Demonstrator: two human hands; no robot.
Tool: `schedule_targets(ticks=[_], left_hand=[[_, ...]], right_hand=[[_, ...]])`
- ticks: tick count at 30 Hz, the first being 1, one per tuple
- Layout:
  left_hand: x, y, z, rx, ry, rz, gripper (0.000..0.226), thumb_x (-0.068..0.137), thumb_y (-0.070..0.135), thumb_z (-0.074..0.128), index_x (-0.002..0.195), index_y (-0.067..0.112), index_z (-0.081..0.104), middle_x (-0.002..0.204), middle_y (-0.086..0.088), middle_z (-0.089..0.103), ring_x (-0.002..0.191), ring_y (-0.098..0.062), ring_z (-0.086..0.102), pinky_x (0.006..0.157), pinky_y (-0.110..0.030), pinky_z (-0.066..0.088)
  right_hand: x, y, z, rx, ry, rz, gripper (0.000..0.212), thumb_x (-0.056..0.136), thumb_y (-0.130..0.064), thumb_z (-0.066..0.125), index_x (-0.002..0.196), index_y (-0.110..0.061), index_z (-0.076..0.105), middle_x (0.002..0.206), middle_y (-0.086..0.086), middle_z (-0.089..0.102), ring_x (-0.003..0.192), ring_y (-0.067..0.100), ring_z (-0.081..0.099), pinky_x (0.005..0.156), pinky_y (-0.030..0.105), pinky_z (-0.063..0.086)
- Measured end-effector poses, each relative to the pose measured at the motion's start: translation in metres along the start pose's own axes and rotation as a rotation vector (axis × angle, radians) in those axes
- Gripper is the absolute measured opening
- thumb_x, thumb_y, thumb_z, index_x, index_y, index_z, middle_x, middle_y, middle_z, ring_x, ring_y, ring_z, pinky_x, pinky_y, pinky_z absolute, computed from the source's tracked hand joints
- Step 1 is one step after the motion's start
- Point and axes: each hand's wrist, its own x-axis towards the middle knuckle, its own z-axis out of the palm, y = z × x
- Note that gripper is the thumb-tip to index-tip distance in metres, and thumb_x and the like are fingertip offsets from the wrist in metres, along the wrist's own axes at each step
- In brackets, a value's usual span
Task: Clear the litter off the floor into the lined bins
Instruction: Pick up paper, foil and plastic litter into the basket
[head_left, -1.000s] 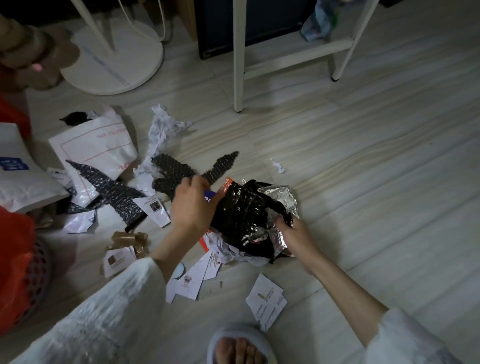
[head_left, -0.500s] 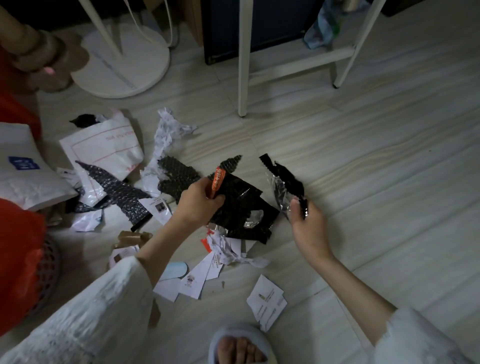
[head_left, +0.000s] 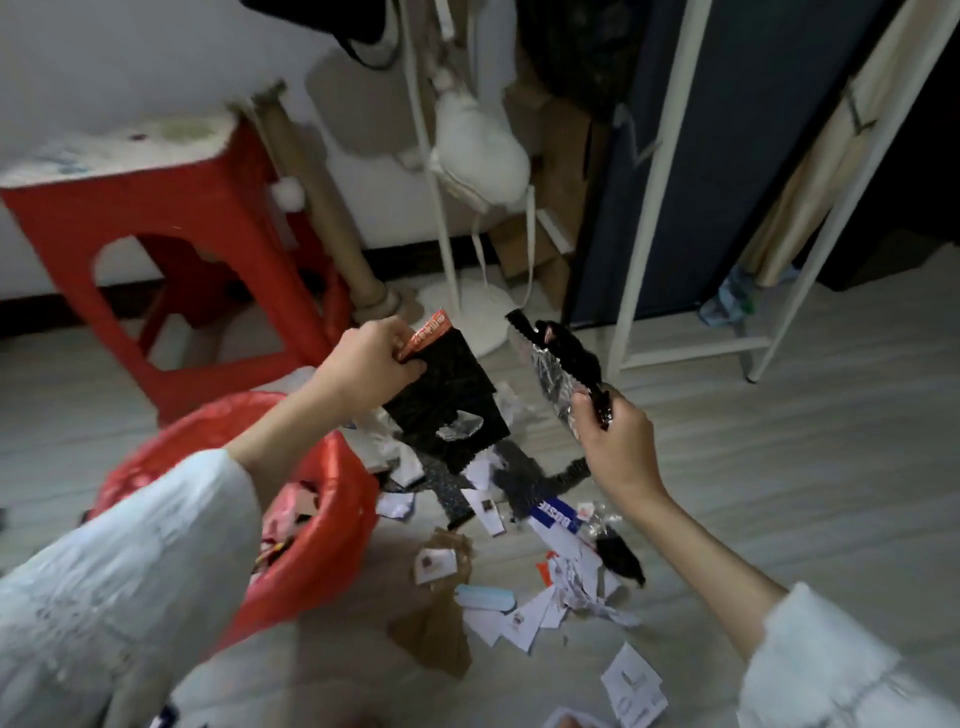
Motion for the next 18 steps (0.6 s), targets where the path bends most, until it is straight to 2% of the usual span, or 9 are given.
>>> schedule_targets(ticks=[4, 6, 9, 12, 15, 16, 18], left_hand=[[-0.033, -0.046, -0.067, -0.014, 0.14, -0.093, 0.021, 0.082, 0.018, 0.067, 0.1, 0.008, 0.062, 0.095, -0.016, 0.065, 0.094, -0.034, 0.059, 0.075, -0.032, 0.04], [-0.048, -0.078, -0.08, -0.037, 0.19, -0.168, 0.022, 0.081, 0.018, 0.068, 0.101, 0.008, 0.063, 0.098, -0.016, 0.065, 0.095, -0.032, 0.059, 0.076, -0.03, 0.04], [-0.064, -0.131, -0.075, -0.068, 0.184, -0.307, 0.024, 0.081, 0.015, 0.068, 0.103, 0.008, 0.064, 0.102, -0.016, 0.066, 0.098, -0.031, 0.059, 0.078, -0.029, 0.042], [-0.077, -0.183, -0.054, -0.065, 0.174, -0.414, 0.026, 0.081, 0.01, 0.063, 0.107, 0.009, 0.063, 0.106, -0.016, 0.067, 0.101, -0.033, 0.06, 0.084, -0.035, 0.046], [-0.082, -0.216, -0.026, 0.099, 0.22, -0.428, 0.016, 0.082, 0.012, 0.055, 0.097, 0.008, 0.051, 0.101, -0.019, 0.063, 0.096, -0.037, 0.059, 0.076, -0.042, 0.045], [-0.081, -0.222, -0.017, 0.169, 0.242, -0.4, 0.015, 0.083, 0.011, 0.054, 0.095, 0.008, 0.046, 0.101, -0.018, 0.059, 0.095, -0.038, 0.057, 0.071, -0.044, 0.045], [-0.077, -0.231, 0.0, 0.29, 0.251, -0.273, 0.023, 0.079, 0.01, 0.062, 0.092, 0.007, 0.043, 0.098, -0.015, 0.049, 0.091, -0.036, 0.052, 0.059, -0.043, 0.042]], right_hand=[[-0.008, -0.074, 0.032, 0.102, -0.117, -0.018, 0.027, 0.094, -0.022, 0.049, 0.069, -0.012, 0.052, 0.061, 0.003, 0.048, 0.053, 0.015, 0.043, 0.052, 0.025, 0.032], [-0.015, -0.098, 0.048, 0.094, -0.157, -0.048, 0.029, 0.093, -0.021, 0.051, 0.066, -0.012, 0.051, 0.059, 0.003, 0.048, 0.055, 0.015, 0.044, 0.053, 0.026, 0.033], [-0.03, -0.119, 0.073, 0.038, -0.26, -0.066, 0.035, 0.094, -0.021, 0.05, 0.059, -0.02, 0.044, 0.053, -0.004, 0.044, 0.045, 0.007, 0.039, 0.044, 0.021, 0.029], [-0.043, -0.12, 0.099, -0.025, -0.368, -0.082, 0.027, 0.095, -0.022, 0.049, 0.069, -0.017, 0.052, 0.06, 0.005, 0.051, 0.052, 0.017, 0.045, 0.049, 0.025, 0.032], [-0.046, -0.108, 0.121, -0.112, -0.409, -0.082, 0.023, 0.095, -0.023, 0.049, 0.093, -0.006, 0.064, 0.087, 0.018, 0.066, 0.081, 0.033, 0.06, 0.071, 0.039, 0.049], [-0.045, -0.102, 0.127, -0.15, -0.411, -0.088, 0.026, 0.095, -0.024, 0.049, 0.093, -0.003, 0.063, 0.089, 0.02, 0.065, 0.085, 0.035, 0.059, 0.077, 0.045, 0.048], [-0.039, -0.093, 0.143, -0.217, -0.442, -0.113, 0.027, 0.094, -0.029, 0.048, 0.089, -0.006, 0.061, 0.081, 0.018, 0.065, 0.079, 0.034, 0.06, 0.075, 0.046, 0.049]])
